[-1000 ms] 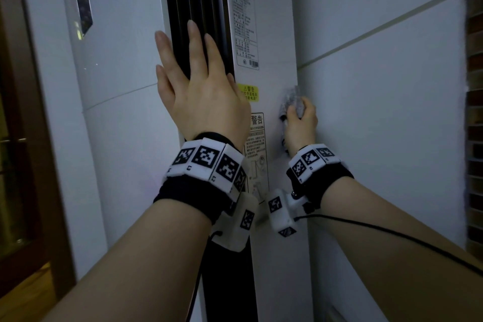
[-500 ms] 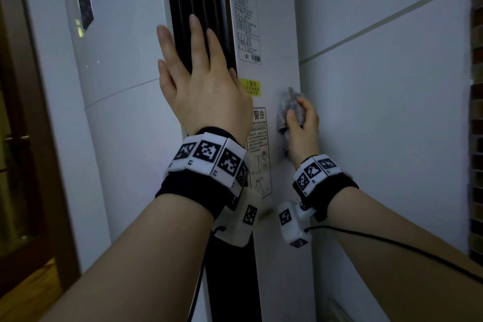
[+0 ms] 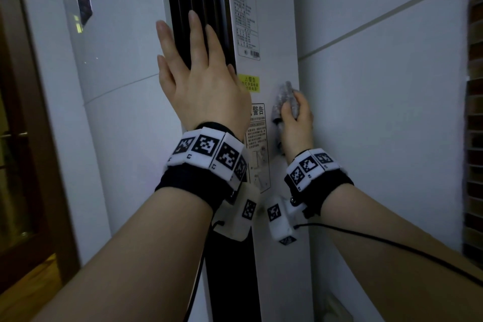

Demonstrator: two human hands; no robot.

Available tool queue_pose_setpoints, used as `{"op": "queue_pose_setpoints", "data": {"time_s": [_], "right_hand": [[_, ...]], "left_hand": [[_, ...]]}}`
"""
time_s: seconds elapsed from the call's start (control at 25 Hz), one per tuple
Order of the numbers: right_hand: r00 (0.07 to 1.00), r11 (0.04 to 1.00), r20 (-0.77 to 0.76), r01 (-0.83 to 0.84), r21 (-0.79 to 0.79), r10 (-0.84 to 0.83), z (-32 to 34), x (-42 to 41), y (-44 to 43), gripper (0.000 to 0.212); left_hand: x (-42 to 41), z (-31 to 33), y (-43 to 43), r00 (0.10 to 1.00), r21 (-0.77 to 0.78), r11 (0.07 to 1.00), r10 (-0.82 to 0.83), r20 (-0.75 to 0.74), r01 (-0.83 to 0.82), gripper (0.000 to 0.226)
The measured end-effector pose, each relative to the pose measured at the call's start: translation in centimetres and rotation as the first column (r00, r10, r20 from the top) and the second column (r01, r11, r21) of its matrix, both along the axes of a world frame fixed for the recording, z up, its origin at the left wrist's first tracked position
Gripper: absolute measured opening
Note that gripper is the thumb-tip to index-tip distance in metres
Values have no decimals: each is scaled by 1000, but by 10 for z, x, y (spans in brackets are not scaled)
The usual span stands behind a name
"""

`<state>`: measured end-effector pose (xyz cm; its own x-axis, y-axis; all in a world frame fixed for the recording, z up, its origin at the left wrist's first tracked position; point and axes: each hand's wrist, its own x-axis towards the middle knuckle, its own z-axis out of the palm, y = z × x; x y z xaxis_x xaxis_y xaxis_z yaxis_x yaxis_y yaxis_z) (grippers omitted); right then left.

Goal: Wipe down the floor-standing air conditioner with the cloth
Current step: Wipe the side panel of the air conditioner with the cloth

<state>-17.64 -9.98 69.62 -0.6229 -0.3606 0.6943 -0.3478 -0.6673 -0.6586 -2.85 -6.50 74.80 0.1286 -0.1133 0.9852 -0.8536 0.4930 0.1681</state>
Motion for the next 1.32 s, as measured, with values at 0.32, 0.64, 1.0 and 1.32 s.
{"op": "queue_pose_setpoints", "data": {"time_s": [0.32, 0.64, 1.0, 1.32], "right_hand": [[999, 999, -43, 25, -37, -27, 2, 22, 11, 40], [994, 999, -104, 8, -45, -12, -4, 36, 22, 43], [978, 998, -201, 47, -47, -55, -11, 50, 28, 42], [975, 996, -216, 41, -84, -59, -12, 59, 33, 38]], "left_hand": [[2, 0, 2, 1000, 7, 1000, -28, 5, 28, 57], [10, -3, 5, 996, 33, 997, -71, 47, 69, 55], [27, -13, 8, 906, -27, 907, -421, -45, 420, 61], [48, -30, -16, 842, 101, 846, -496, -212, 523, 56]]}}
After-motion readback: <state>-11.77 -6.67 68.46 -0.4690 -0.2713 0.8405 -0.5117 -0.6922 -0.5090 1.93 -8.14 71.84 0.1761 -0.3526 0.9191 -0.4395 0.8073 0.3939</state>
